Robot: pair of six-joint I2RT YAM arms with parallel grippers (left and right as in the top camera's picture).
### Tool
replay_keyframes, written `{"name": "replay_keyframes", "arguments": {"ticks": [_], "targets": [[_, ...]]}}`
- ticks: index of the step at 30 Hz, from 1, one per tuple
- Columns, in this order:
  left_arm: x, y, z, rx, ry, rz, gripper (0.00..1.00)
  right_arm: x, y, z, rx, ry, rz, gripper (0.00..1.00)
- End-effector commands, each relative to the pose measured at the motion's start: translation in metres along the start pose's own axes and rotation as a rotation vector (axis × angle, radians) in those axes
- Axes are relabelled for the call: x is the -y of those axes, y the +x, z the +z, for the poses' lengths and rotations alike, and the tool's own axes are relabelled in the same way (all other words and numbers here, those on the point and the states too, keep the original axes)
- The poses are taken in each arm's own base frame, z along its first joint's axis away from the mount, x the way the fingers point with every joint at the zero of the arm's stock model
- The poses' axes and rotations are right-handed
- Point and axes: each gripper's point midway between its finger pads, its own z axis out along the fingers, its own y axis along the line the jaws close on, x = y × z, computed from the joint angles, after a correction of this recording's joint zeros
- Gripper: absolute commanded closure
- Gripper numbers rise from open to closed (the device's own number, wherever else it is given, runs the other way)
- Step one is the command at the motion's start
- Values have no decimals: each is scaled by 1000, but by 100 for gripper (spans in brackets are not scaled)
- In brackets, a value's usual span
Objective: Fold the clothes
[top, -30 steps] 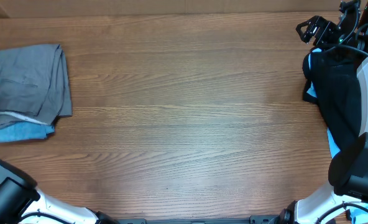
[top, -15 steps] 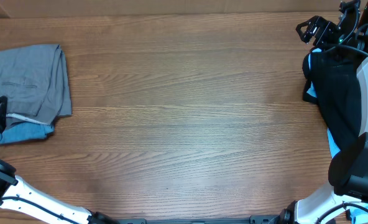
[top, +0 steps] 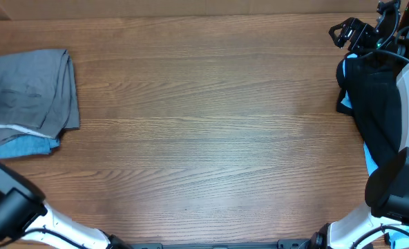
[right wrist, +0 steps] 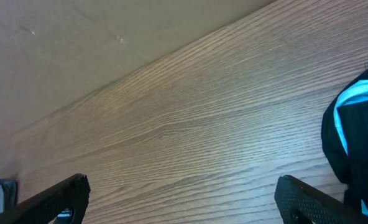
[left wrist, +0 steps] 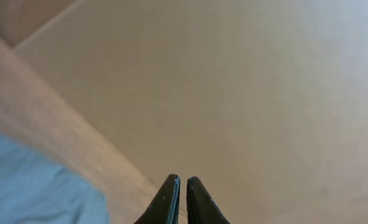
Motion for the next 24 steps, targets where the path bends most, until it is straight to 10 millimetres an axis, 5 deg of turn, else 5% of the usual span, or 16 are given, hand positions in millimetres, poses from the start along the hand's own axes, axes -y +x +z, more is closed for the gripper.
{"name": "replay_keyframes", "arguments": {"ticks": [1, 7, 11, 13, 15, 18, 21, 24], "targets": [[-60, 20, 31, 47, -148, 50, 92, -1, -1, -1, 3, -1, -3, 0], [-144, 52, 53, 67, -346, 101, 96, -1, -1, -1, 3, -1, -4, 0], [-210, 91, 54, 13, -434, 37, 96, -1, -1, -1, 3, -1, -4, 0], [-216, 98, 55, -3, -374, -2, 96, -1, -1, -1, 3, -1, -4, 0], [-187, 83, 61, 26, -228, 0, 96, -1, -1, -1, 3, -1, -3, 0], [-93, 36, 65, 114, 105, 40, 96, -1, -1, -1, 3, -1, -3, 0], [37, -7, 45, 140, 465, 60, 84, -1, -1, -1, 3, -1, -4, 0], [126, 3, 28, -27, 629, 65, 76, -1, -1, -1, 3, -1, -3, 0]]}}
